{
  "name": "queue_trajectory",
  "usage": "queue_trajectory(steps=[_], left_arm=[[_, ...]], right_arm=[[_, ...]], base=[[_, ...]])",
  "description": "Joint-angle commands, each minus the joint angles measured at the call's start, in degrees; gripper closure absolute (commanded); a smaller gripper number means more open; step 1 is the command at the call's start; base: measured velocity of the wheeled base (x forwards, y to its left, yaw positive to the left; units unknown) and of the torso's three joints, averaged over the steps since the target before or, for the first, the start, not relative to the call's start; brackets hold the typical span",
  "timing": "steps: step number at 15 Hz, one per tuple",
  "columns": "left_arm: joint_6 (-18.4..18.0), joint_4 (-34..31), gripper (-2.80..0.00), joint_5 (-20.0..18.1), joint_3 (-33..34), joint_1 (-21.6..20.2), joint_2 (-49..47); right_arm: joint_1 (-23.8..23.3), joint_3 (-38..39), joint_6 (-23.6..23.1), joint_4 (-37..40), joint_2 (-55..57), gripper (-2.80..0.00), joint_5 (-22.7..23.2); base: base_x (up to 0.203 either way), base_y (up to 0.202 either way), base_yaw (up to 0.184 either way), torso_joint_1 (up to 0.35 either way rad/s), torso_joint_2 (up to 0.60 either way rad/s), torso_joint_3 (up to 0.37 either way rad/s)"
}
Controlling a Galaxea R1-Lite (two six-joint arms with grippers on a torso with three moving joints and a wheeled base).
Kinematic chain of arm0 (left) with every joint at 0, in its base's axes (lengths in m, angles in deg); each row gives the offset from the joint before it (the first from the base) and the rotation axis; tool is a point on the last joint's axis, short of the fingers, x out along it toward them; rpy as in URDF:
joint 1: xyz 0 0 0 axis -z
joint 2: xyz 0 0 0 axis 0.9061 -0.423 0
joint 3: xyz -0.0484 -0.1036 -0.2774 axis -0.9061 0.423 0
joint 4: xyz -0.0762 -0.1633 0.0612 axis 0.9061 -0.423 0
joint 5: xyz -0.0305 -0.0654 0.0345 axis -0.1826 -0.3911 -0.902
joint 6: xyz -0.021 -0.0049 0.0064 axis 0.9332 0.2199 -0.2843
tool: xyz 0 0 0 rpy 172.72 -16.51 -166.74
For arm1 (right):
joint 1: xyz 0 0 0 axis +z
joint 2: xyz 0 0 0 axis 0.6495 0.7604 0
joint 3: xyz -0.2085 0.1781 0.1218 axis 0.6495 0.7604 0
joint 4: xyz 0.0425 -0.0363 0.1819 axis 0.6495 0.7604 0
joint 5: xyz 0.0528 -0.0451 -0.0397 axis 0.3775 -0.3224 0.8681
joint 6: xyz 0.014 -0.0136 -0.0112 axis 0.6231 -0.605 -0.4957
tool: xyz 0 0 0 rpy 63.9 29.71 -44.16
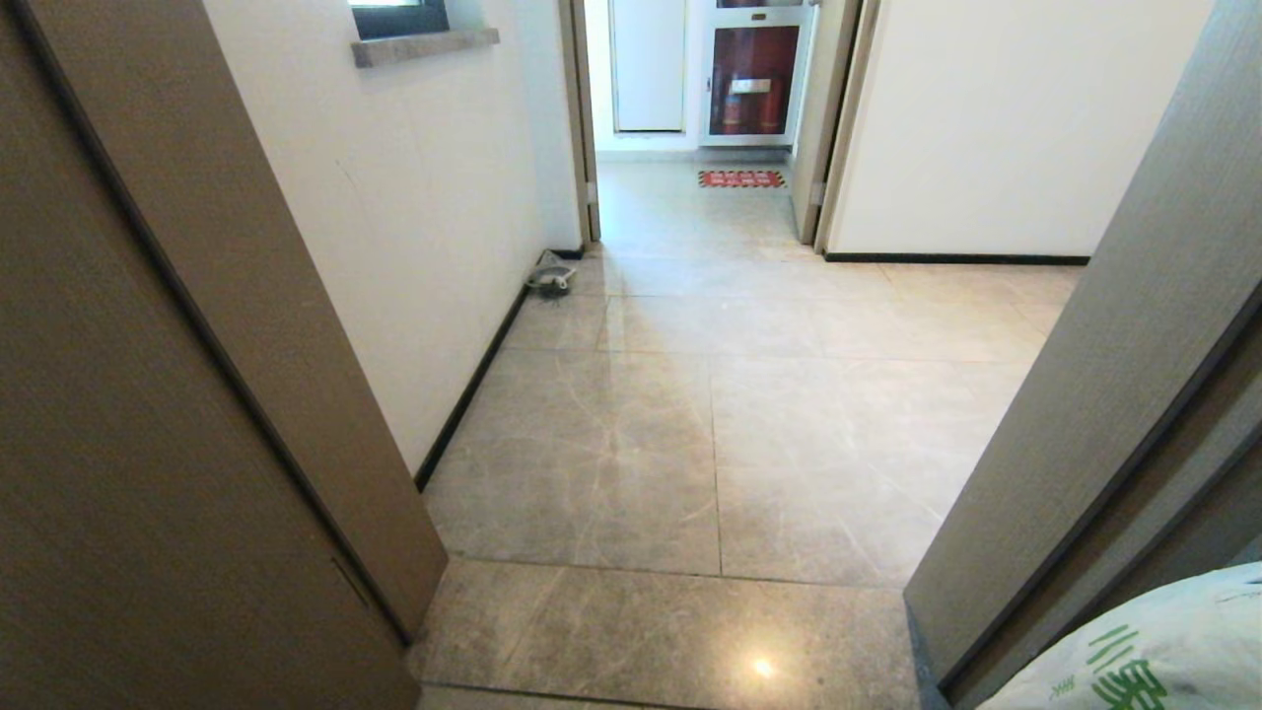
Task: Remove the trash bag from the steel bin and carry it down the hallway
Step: Put the trash bag at the door
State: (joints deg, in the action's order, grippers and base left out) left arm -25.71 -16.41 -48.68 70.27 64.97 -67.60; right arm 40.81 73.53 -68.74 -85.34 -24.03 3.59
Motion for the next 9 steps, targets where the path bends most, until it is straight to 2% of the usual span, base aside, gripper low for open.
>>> queue_trajectory(steps=[1,9], left_arm=[[0.0,0.0,0.0,0.0,0.0,0.0,0.0],[0.0,0.0,0.0,0.0,0.0,0.0,0.0]], right_arm=[[0.0,2.3,-0.1,-0.1,0.1,0.0,0.0],[0.0,2.3,-0.1,-0.1,0.1,0.0,0.0]], base=[[0.0,0.0,0.0,0.0,0.0,0.0],[0.0,0.0,0.0,0.0,0.0,0.0]])
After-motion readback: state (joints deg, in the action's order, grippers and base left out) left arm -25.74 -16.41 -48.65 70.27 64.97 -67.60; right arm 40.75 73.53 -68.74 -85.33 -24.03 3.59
